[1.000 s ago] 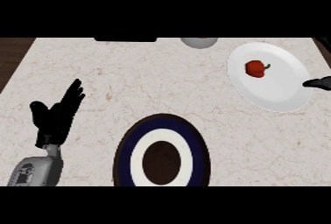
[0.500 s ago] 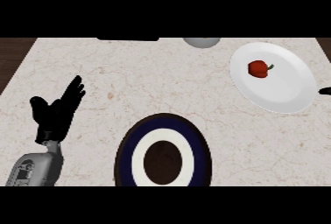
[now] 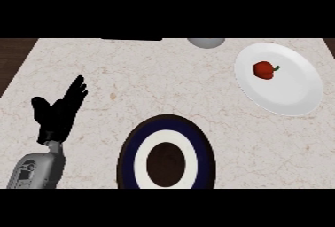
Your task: Pick the bell pepper from the plate and place it in the plate
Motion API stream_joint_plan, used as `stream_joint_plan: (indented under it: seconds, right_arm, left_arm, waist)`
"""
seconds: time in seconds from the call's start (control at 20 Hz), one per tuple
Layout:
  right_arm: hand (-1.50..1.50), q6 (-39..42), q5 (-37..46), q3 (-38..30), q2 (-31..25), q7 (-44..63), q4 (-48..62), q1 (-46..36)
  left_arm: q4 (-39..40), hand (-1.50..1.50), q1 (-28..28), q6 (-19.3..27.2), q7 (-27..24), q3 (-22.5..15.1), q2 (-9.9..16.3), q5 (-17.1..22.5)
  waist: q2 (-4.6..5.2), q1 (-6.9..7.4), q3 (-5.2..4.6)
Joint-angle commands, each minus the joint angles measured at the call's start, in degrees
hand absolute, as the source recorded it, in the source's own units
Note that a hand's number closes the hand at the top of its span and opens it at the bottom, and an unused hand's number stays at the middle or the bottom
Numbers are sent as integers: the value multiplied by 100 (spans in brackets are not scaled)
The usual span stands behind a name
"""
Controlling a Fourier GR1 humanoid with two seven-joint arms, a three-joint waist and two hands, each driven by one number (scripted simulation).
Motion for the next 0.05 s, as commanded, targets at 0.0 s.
stream_joint_plan:
  seconds: [0.0]
  right_arm:
    - [-150,394,27,13,-248,-471,137,182]
  left_arm:
    - [-200,0,-1,-21,96,-66,-40,12]
  waist:
    - [11,47,9]
